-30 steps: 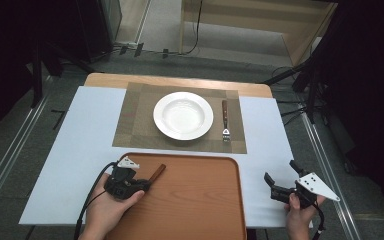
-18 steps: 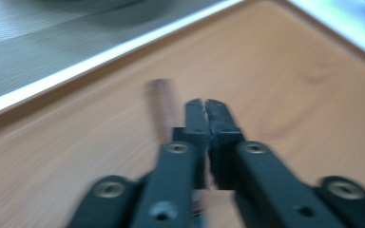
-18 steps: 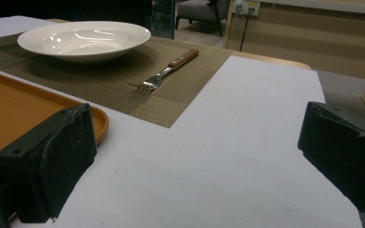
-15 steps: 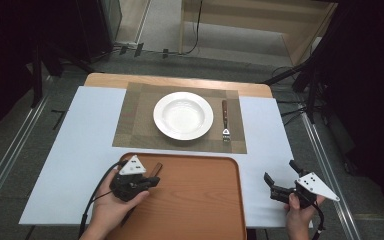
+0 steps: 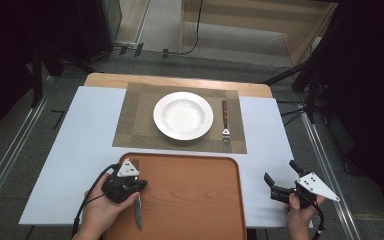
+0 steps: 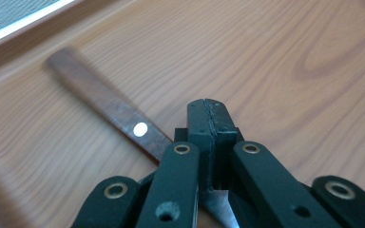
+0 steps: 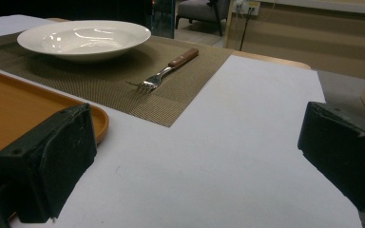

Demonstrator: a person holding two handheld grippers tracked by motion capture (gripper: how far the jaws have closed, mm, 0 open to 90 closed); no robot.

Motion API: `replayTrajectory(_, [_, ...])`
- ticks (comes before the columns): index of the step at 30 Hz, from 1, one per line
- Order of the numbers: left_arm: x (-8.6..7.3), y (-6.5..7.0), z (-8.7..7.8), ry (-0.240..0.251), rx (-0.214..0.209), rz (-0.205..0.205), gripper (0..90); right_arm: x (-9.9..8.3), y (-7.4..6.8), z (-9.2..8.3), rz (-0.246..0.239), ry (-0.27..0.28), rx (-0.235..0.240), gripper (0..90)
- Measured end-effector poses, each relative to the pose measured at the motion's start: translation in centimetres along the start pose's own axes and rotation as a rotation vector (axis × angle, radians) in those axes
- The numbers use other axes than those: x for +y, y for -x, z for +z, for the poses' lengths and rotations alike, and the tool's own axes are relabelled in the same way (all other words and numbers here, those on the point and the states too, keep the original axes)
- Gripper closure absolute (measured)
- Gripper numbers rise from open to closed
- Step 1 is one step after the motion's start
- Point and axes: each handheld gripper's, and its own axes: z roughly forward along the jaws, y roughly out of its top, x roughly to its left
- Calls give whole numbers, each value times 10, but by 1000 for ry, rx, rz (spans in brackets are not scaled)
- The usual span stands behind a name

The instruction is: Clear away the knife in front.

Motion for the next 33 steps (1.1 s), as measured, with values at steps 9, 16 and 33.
replayTrajectory(9, [-14,-18,-13,9,-11,-5,889,0,0,0,0,-2,-1,0])
replayTrajectory(16, [-27,-34,-22,43,1,-33,887,0,0,0,-2,-3,-2,0])
replayTrajectory(33, [-38,-58,-47,336,-11,-144,351,0,-1,1,-3,-3,0,0])
